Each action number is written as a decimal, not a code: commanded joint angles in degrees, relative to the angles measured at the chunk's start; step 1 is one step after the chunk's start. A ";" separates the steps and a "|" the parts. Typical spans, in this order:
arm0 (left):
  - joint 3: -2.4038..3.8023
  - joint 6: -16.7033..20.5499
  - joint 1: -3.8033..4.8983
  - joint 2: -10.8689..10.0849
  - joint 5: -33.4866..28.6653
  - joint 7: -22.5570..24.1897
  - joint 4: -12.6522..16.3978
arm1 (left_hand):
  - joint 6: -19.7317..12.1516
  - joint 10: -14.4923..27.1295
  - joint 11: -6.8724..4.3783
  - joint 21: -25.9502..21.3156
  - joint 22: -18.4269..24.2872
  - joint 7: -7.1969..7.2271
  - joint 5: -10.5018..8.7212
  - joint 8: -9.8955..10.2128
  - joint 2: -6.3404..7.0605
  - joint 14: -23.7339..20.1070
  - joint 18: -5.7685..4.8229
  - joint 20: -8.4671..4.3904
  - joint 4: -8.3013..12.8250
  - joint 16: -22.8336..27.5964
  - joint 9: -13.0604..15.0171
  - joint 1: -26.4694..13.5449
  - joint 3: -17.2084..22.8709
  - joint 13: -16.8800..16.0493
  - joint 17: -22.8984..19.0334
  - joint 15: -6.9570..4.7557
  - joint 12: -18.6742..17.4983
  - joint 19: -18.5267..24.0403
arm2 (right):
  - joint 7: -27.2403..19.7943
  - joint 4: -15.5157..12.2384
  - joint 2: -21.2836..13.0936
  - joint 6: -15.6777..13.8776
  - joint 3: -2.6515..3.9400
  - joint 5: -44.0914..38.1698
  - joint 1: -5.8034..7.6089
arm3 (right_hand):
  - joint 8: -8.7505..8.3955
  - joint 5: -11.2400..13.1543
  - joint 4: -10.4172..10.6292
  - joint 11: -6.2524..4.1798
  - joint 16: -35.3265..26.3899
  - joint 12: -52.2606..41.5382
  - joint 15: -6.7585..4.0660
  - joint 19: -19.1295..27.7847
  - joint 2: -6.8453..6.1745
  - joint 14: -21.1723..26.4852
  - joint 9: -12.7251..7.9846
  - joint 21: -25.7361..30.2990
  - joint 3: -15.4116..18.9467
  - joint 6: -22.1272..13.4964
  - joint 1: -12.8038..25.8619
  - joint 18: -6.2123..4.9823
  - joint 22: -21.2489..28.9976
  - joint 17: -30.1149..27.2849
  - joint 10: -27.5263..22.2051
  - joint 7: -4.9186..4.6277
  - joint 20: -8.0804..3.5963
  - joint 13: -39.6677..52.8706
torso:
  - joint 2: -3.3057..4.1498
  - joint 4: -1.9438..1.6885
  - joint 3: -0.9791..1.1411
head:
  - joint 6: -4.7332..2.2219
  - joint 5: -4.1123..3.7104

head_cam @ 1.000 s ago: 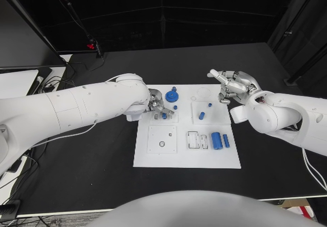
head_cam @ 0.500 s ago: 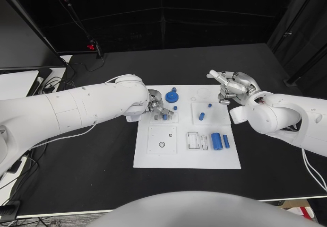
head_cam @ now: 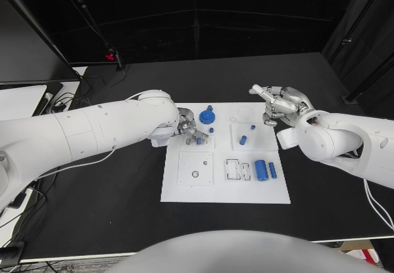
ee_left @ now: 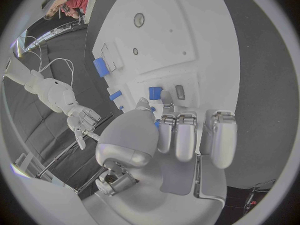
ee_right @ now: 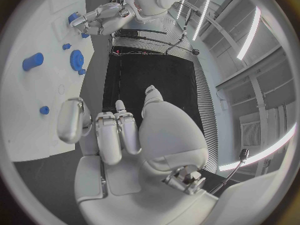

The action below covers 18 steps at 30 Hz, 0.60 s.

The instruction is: Assemble the parts on the task board

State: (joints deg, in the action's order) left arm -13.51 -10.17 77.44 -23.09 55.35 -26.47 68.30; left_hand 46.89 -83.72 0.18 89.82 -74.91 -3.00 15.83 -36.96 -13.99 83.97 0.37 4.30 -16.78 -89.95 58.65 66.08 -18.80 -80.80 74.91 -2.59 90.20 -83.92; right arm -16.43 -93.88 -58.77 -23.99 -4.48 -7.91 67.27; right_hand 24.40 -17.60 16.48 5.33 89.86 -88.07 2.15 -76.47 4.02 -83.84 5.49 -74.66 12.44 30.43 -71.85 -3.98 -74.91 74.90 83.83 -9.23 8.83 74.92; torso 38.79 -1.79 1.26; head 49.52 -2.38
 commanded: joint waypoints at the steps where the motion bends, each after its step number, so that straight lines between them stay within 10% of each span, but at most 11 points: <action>1: -0.03 -0.32 0.00 -0.07 -0.06 -0.29 0.03 | 0.31 -6.28 -0.44 0.18 -15.09 0.10 0.30 -0.33 -0.34 6.03 -0.37 0.13 0.19 -0.05 0.09 0.35 0.15 -9.20 15.09 0.14 -0.20 -6.08 | -0.21 -0.08 0.03 0.54 0.03 0.12 0.06 | 0.37 -0.16 0.00 0.41 0.14 -0.02 0.39 0.41 0.64 -6.16 0.08 0.20 0.36 -0.42 0.05 -0.54 -8.27 15.10 2.04 -1.26 -0.01 12.12 | 0.02 0.02 0.01 | 0.03 0.00; 10: -0.03 0.57 0.00 -0.42 -0.06 1.35 0.21 | 0.23 -6.28 -0.33 0.18 -15.09 -0.06 -2.32 -0.59 0.04 6.03 -0.37 0.07 0.00 -0.05 0.17 -1.30 -1.38 -9.20 15.09 0.11 -0.20 -6.08 | -0.18 -0.09 0.02 0.49 0.03 0.12 0.06 | 0.37 -0.16 0.00 0.41 0.14 -0.02 0.39 0.41 0.64 -6.16 0.08 0.20 0.36 -0.42 0.05 -0.54 -8.27 15.10 2.04 -1.26 -0.01 12.12 | 0.03 0.02 0.00 | 0.04 -0.03; 18: -0.03 1.52 0.00 -0.89 -0.07 3.01 0.61 | 0.43 -6.28 -0.17 0.18 -15.09 -0.24 -10.57 -0.94 -0.34 6.03 -0.37 0.11 0.12 -0.05 0.10 -4.33 -3.45 -9.20 15.09 0.20 -0.20 -6.08 | -0.10 -0.05 0.04 0.48 0.02 0.12 0.06 | 0.37 -0.16 0.00 0.41 0.14 -0.02 0.39 0.41 0.64 -6.16 0.08 0.20 0.36 -0.42 0.05 -0.54 -8.27 15.10 2.04 -1.26 -0.01 12.12 | 0.04 0.00 -0.01 | 0.04 0.01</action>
State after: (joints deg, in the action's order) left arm -13.56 -9.53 77.37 -23.94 55.35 -25.13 68.74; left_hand 47.10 -83.73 0.17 89.82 -74.91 -3.21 5.62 -37.75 -14.34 83.97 0.37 4.30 -16.62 -89.95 58.75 62.08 -21.98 -75.23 74.91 -2.59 89.90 -83.91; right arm -16.34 -93.86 -58.78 -23.99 -4.48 -7.90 67.26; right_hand 24.40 -17.60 16.48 5.33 89.86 -88.07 2.15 -76.48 4.02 -83.84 5.49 -74.67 12.44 30.43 -71.85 -3.98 -74.90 74.90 83.83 -9.23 8.82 74.92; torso 38.82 -1.75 1.26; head 49.67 -2.46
